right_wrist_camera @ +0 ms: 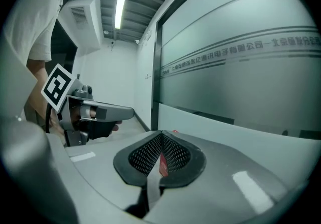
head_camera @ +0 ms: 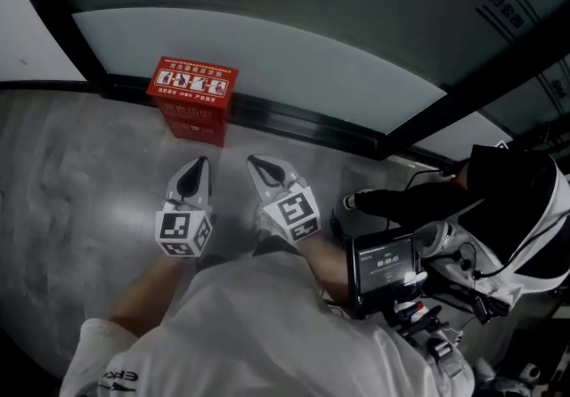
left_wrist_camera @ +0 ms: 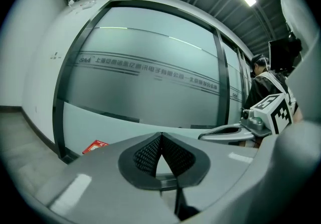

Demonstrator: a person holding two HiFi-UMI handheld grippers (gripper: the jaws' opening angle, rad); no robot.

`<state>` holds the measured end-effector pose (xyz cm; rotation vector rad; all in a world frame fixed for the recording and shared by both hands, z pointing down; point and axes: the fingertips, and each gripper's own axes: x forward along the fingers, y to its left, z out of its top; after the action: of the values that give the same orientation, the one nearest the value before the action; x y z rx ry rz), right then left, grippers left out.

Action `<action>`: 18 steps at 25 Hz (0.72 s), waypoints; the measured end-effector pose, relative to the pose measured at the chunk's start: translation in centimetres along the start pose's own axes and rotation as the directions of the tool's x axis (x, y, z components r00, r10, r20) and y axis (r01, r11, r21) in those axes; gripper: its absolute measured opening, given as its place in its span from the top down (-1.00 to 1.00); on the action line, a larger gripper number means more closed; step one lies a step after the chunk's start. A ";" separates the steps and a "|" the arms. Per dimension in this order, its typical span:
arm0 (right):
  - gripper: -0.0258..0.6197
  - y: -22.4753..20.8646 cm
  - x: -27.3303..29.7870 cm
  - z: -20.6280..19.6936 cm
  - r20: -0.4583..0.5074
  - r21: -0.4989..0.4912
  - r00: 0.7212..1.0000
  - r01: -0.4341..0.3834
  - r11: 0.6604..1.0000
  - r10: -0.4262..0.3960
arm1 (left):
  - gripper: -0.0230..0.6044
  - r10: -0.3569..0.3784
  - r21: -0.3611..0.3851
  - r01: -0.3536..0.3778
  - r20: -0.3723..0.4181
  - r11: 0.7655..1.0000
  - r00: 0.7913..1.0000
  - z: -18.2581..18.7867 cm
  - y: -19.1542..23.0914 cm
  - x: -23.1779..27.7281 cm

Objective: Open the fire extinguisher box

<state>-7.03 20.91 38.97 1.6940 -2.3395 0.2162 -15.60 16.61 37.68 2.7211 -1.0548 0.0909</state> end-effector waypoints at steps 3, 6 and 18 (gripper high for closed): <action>0.88 -3.2 1.4 0.8 -0.004 -0.003 1.000 -0.025 1.000 0.025 | 0.92 0.035 -0.005 -0.035 -0.009 0.999 0.999 0.8 0.2 3.2; 0.88 -7.3 3.6 0.4 -0.019 0.004 0.998 -0.053 0.999 0.053 | 0.92 0.077 -0.004 -0.077 -0.028 0.997 0.997 0.8 0.5 7.7; 0.88 -15.5 11.8 -4.7 -0.148 0.028 0.978 -0.143 0.989 0.146 | 0.92 0.204 -0.013 -0.209 -0.172 0.978 0.964 -3.7 4.3 16.4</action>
<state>4.68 6.53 46.41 1.4604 -2.3552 0.3777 -6.27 3.52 44.29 2.5146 -1.2724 0.3316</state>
